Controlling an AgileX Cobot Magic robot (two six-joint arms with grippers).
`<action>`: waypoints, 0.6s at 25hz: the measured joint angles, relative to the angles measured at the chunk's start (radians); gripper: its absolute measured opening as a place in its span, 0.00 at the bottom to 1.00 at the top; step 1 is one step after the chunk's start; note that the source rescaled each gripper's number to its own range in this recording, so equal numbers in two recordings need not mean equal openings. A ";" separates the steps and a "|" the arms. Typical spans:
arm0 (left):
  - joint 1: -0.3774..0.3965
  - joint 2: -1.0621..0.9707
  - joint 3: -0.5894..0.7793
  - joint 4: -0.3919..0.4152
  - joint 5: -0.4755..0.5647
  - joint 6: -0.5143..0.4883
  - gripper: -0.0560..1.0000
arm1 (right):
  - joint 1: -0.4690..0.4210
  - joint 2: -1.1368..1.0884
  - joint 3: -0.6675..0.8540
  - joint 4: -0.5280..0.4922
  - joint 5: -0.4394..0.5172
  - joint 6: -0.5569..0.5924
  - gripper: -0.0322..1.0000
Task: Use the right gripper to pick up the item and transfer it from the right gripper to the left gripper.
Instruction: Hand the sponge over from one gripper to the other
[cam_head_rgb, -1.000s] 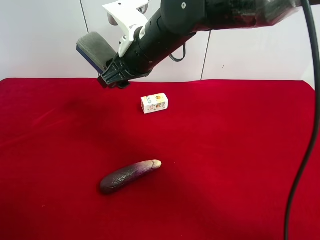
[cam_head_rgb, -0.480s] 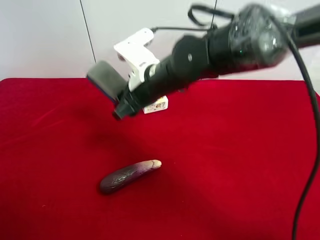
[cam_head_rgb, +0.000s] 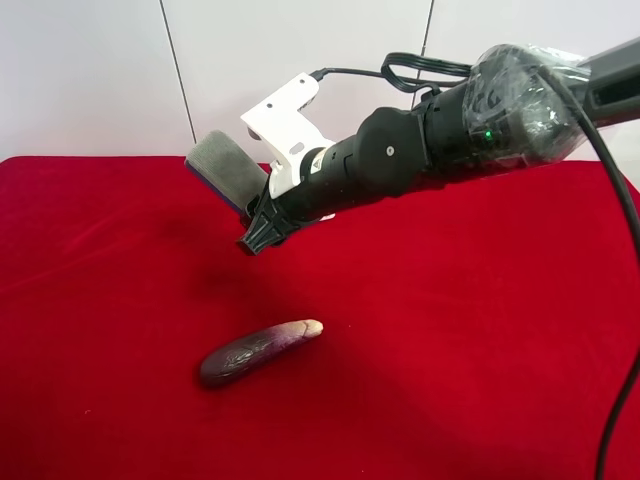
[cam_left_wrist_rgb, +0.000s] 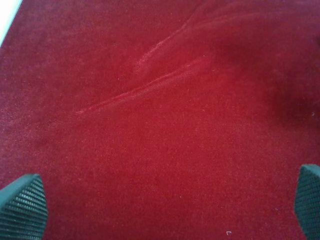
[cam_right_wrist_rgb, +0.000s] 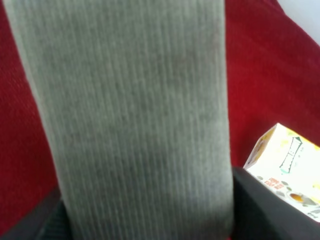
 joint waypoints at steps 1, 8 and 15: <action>0.000 0.000 0.000 0.000 0.000 0.000 1.00 | 0.000 0.000 0.000 0.000 -0.002 0.000 0.04; 0.000 0.000 0.000 0.000 0.000 0.000 1.00 | 0.000 0.000 0.000 0.016 -0.059 0.011 0.04; 0.000 0.000 0.000 0.000 0.000 0.000 1.00 | 0.006 0.000 0.000 -0.009 -0.072 0.000 0.04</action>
